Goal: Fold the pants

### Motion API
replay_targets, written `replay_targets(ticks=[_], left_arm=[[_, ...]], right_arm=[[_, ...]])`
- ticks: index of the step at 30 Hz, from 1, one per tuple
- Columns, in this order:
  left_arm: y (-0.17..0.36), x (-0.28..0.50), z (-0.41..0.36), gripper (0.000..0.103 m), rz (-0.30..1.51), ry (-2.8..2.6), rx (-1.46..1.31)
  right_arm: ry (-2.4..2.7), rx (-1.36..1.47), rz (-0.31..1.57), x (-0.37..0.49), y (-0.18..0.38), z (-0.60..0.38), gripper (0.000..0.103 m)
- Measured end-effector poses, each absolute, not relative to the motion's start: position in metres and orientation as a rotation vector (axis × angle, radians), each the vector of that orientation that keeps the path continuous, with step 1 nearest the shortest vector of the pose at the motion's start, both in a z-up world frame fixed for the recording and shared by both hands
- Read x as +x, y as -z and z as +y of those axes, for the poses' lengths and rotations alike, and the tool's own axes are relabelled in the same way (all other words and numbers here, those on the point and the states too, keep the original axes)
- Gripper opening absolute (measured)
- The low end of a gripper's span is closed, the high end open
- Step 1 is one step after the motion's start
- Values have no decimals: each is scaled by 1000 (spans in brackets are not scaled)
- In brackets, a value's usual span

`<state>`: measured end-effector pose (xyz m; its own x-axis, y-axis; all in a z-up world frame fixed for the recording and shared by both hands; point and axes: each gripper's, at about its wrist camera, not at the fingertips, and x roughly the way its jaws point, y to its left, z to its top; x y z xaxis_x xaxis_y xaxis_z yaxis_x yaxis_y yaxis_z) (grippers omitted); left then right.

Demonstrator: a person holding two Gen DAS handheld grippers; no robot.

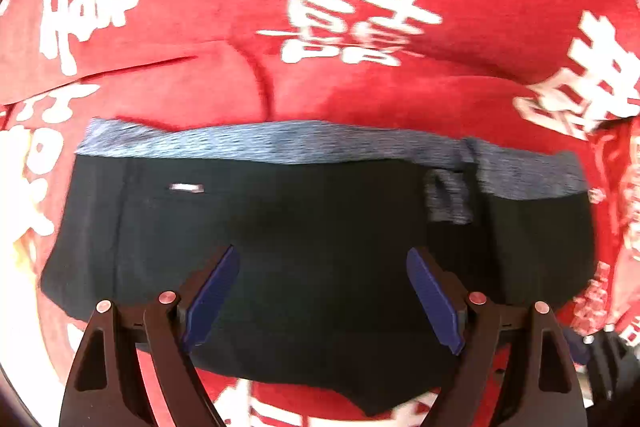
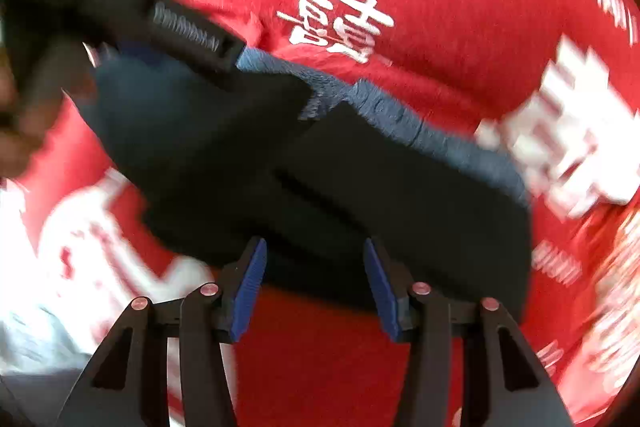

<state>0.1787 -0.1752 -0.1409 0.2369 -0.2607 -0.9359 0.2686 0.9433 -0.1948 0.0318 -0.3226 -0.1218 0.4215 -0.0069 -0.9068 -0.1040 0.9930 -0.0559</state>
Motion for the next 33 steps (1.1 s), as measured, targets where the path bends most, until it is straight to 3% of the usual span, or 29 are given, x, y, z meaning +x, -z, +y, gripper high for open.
replay_targets(ticks=[6,10,12,14,17,18,20,28,33], left_arm=[[137,170,-223,87,1357,547,-67],[147,164,-253,87,1417,610,-62],[154,161,-263,85,1435,619,-62],[159,158,-269,67,1454,621,-58],[166,159,-275,62,1456,598,-46],[167,159,-274,61,1450,594,-49],[165,159,-272,51,1439,590,-64],[137,144,-246,50,1357,586,-61],[171,137,-243,52,1403,514,-42]], right_arm=[[-7,806,1108,22,131,-450,55],[10,1074,1061,11,156,-486,55],[13,1140,1046,5,164,-490,55],[16,1193,1025,-1,169,-492,55],[14,1291,988,-2,181,-495,52],[11,1333,978,1,186,-496,46],[27,1400,994,7,198,-501,5],[-100,1299,1031,-1,166,-489,5],[-43,1302,1144,-5,207,-480,4]])
